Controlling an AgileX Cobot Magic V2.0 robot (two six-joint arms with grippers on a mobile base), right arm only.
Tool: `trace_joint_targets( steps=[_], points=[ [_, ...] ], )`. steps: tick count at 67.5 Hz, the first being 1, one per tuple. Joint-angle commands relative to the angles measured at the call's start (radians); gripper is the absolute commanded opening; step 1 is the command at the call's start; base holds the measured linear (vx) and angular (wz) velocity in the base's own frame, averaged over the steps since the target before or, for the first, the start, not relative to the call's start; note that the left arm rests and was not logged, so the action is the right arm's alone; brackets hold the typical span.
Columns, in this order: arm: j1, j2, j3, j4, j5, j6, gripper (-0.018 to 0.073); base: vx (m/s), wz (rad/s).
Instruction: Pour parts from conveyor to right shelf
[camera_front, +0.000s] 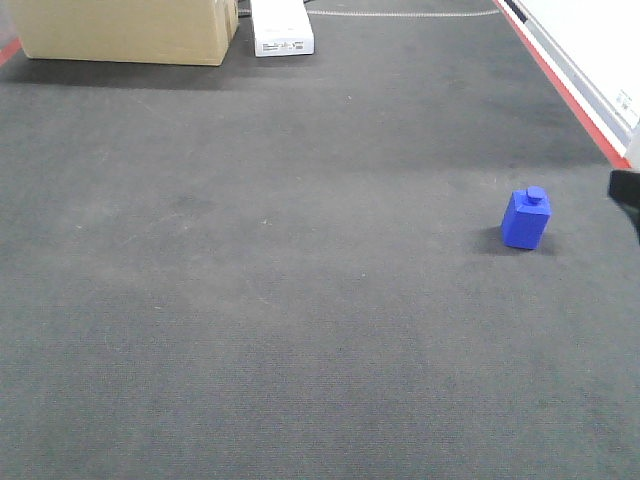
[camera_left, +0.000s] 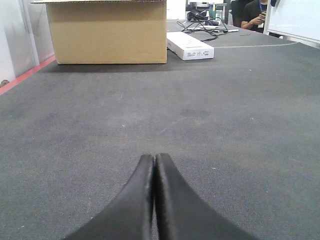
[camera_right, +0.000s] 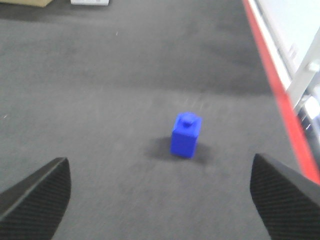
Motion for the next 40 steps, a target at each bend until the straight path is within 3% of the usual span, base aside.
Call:
trace_joint_targets(
  steps=[1, 18, 40],
  points=[
    [-0.001, 0.024, -0.049, 0.013, -0.002, 0.04, 0.0705, 0.0, 0.0],
    [-0.003, 0.234, -0.267, 0.0, 0.212, 0.108, 0.0688, 0.0, 0.0],
    [-0.004, 0.685, -0.756, -0.092, 0.567, 0.183, 0.0673, 0.0, 0.0]
  ],
)
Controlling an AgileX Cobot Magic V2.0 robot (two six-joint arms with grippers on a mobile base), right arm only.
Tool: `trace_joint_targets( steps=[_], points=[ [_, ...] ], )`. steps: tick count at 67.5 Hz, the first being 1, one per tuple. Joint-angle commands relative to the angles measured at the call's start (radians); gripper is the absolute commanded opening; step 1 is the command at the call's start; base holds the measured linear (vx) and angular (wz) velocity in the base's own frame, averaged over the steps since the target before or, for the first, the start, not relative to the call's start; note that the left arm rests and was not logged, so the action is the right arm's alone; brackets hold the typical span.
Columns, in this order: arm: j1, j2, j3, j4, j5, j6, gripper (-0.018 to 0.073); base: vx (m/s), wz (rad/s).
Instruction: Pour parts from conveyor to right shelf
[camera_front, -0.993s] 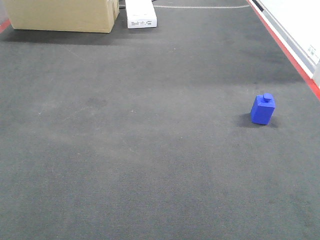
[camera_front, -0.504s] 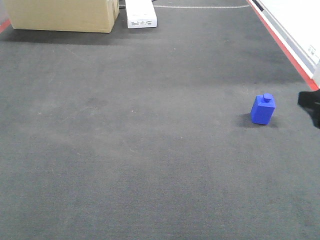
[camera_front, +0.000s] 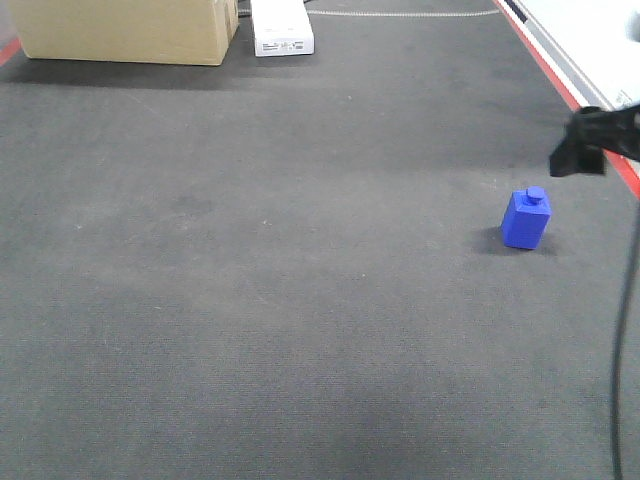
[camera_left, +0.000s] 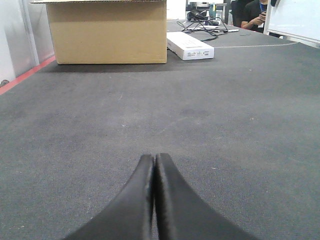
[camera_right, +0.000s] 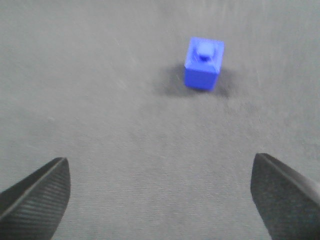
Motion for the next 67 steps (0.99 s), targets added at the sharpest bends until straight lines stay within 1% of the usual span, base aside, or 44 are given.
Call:
trace_joint_targets(
  steps=[1, 9, 16, 23, 32, 44, 59, 67],
  points=[
    [-0.004, 0.091, -0.161, -0.019, 0.062, 0.007, 0.0671, 0.0, 0.0],
    [-0.004, 0.259, -0.326, -0.032, 0.142, 0.01, 0.0664, 0.0, 0.0],
    [-0.004, 0.378, -0.453, -0.087, 0.208, 0.037, 0.0661, 0.0, 0.0],
    [-0.004, 0.469, -0.549, -0.125, 0.208, 0.056, 0.0658, 0.0, 0.0],
    [-0.004, 0.553, -0.647, -0.138, 0.208, 0.075, 0.0653, 0.0, 0.0],
    [-0.005, 0.642, -0.709, -0.142, 0.182, 0.075, 0.0649, 0.0, 0.0],
    [-0.035, 0.717, -0.709, -0.147, 0.132, 0.09, 0.0642, 0.0, 0.0],
    [-0.036, 0.744, -0.709, -0.144, 0.11, 0.09, 0.0636, 0.0, 0.0]
  ],
)
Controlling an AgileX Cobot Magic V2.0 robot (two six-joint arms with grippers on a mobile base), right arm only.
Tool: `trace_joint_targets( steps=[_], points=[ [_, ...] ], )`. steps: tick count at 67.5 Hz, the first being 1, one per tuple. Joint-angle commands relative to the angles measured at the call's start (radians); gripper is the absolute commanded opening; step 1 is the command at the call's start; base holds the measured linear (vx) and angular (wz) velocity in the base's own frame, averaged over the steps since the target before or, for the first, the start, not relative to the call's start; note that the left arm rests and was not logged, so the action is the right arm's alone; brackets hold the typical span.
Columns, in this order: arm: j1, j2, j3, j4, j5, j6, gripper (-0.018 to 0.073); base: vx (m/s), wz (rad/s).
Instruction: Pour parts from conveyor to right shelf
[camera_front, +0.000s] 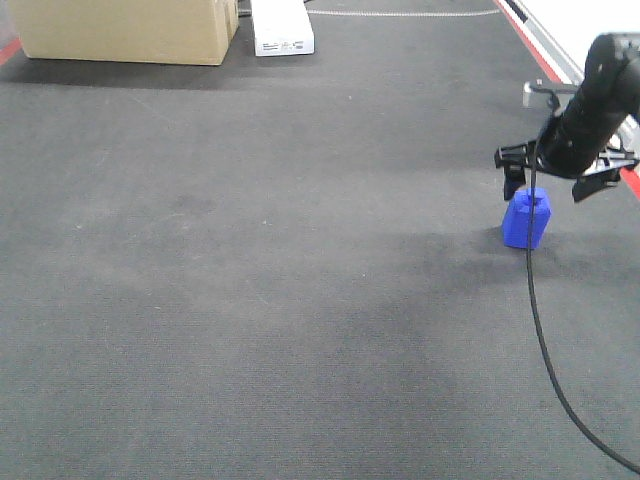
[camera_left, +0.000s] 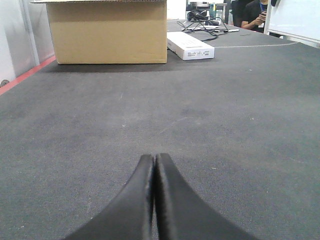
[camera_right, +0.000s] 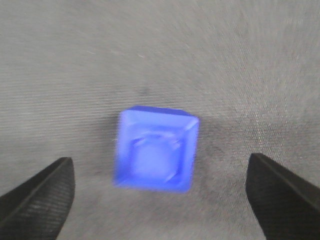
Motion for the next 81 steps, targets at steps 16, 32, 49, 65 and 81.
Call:
trace_joint_targets(
  steps=[16, 32, 49, 65, 81],
  points=[
    [-0.008, 0.005, -0.033, 0.05, -0.135, -0.001, 0.0623, 0.0, 0.0],
    [-0.008, 0.038, -0.033, 0.056, -0.131, -0.005, 0.0584, 0.0, 0.0],
    [-0.008, 0.038, -0.033, 0.033, -0.092, 0.035, 0.0207, 0.0, 0.0],
    [-0.008, -0.002, -0.033, 0.044, -0.034, -0.022, -0.0011, 0.0, 0.0],
    [-0.004, -0.13, -0.015, 0.086, -0.056, -0.025, -0.0006, 0.0, 0.0]
  ],
)
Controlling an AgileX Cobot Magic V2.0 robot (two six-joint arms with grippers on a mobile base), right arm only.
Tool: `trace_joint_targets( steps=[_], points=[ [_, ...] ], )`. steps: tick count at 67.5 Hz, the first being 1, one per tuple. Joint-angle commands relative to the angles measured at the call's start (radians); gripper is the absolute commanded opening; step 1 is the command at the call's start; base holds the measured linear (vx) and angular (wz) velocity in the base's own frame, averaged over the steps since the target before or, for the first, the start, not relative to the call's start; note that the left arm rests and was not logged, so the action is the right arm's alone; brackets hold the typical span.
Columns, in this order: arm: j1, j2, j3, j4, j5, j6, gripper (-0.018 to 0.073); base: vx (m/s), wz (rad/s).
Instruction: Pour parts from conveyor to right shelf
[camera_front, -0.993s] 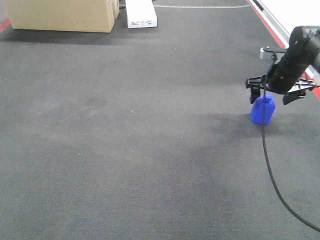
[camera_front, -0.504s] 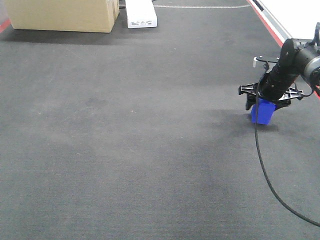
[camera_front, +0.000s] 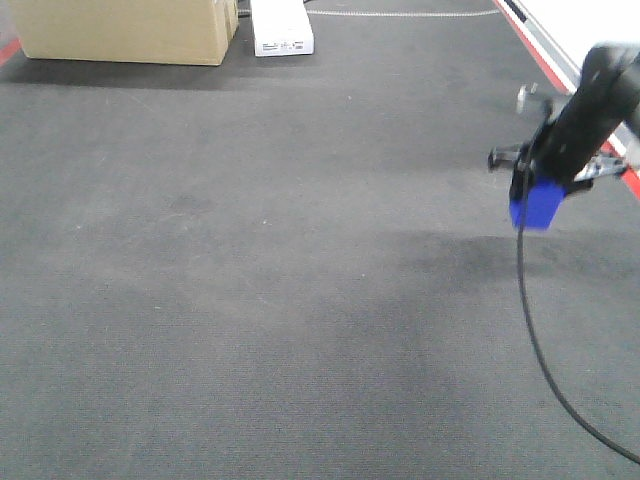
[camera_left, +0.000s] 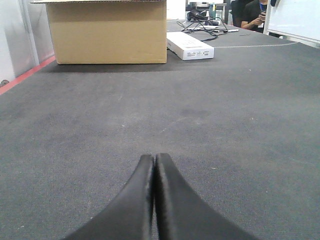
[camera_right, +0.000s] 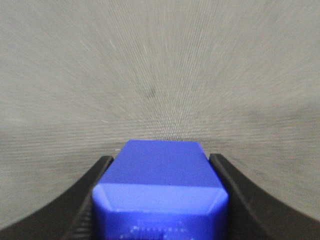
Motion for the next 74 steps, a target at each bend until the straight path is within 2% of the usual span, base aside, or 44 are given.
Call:
trace_joint_targets(
  steps=[1, 7, 13, 49, 65, 74],
  points=[
    [-0.002, -0.135, -0.006, 0.038, -0.031, -0.017, -0.0006, 0.0, 0.0],
    [0.002, -0.218, 0.081, 0.096, -0.055, -0.075, -0.0006, 0.0, 0.0],
    [0.019, -0.321, 0.208, 0.095, -0.113, -0.116, -0.0006, 0.0, 0.0],
    [0.02, -1.12, 1.106, 0.115, -0.716, -0.119, -0.0006, 0.0, 0.0],
    [0.02, -1.498, 1.419, 0.107, -0.87, -0.12, -0.0006, 0.0, 0.0],
    [0.02, -1.725, 1.585, 0.107, -0.939, -0.163, -0.0006, 0.0, 0.0]
  ],
)
